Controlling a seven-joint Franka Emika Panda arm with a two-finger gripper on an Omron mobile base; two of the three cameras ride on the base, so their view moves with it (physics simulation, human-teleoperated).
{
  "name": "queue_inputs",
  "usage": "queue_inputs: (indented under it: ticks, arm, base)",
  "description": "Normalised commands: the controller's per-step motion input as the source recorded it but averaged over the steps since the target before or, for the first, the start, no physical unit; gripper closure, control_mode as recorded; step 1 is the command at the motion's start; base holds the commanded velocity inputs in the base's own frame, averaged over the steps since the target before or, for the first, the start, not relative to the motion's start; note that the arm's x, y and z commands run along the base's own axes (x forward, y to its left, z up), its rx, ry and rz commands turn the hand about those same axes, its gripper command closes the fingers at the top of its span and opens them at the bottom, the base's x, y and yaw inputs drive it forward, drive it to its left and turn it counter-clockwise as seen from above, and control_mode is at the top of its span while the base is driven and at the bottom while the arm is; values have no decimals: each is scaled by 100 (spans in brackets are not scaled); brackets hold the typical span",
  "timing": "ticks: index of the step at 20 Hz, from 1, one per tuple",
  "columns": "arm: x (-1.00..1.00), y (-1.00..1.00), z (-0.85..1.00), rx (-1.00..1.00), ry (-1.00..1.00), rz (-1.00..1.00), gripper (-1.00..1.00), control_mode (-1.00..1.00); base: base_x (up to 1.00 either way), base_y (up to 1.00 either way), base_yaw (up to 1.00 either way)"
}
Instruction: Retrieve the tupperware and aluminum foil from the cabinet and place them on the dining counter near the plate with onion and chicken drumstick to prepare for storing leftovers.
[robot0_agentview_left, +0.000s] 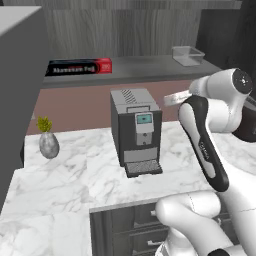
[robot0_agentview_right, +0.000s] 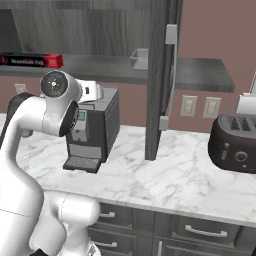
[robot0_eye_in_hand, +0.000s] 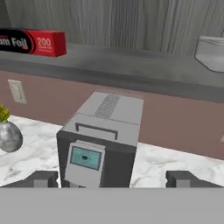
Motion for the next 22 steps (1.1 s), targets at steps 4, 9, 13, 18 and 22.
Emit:
queue_inputs:
  ticks: [4,9,13,18,22]
  arm:
    - [0,24,34,0,-6,19,-100,-100]
    - [1,40,43,0,0,14,-100,-100]
    - [5,46,51,0,0,12,-100,-100]
    - [6,58,25,-2,1,10,-100,-100]
    - [28,33,2,-1,8,8,-100,-100]
  base:
    - [0,0,0]
    - [0,0,0]
    - [0,0,0]
    - [0,0,0]
    - [0,0,0]
